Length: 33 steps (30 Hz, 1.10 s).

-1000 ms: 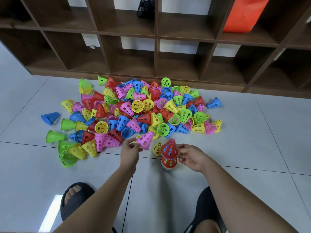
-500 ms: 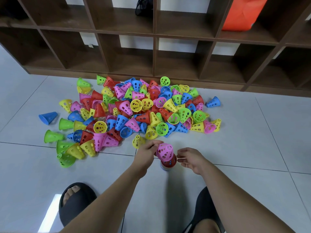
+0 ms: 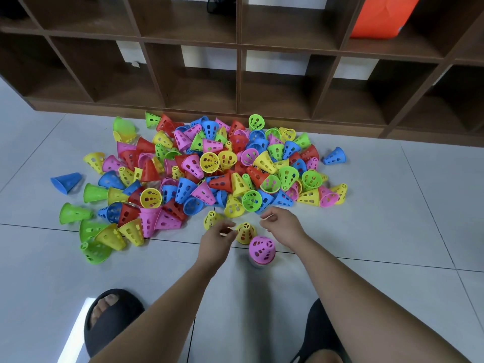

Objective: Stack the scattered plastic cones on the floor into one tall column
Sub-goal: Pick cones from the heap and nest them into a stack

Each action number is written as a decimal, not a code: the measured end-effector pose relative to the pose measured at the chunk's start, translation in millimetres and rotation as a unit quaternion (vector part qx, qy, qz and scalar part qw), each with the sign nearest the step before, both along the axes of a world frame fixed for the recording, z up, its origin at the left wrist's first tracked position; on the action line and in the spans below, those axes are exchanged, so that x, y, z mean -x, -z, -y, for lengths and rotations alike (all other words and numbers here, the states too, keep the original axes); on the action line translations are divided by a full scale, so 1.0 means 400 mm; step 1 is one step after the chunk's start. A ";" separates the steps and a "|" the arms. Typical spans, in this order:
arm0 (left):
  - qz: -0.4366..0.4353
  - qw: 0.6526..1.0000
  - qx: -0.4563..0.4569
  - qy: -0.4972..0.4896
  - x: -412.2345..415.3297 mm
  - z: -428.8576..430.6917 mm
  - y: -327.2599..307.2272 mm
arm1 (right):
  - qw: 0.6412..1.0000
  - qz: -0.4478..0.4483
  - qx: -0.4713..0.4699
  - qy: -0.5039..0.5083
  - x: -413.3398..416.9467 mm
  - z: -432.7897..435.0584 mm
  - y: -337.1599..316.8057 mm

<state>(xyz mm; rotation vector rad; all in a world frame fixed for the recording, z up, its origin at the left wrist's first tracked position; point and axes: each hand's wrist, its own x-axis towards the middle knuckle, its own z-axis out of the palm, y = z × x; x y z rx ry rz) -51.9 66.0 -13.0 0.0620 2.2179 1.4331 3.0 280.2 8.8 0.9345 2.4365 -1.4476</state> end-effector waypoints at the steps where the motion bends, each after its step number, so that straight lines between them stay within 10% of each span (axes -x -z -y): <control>1: -0.024 1.000 0.017 -0.009 0.019 0.008 0.005 | 1.000 0.005 -0.009 -0.014 0.015 0.009 -0.001; 18: -0.147 0.955 0.218 0.140 0.093 0.061 0.107 | 0.953 0.073 -0.171 -0.241 0.096 0.075 0.056; 33: -0.179 0.978 0.085 0.071 0.078 0.038 -0.070 | 0.965 -0.041 -0.205 -0.158 0.099 -0.034 -0.164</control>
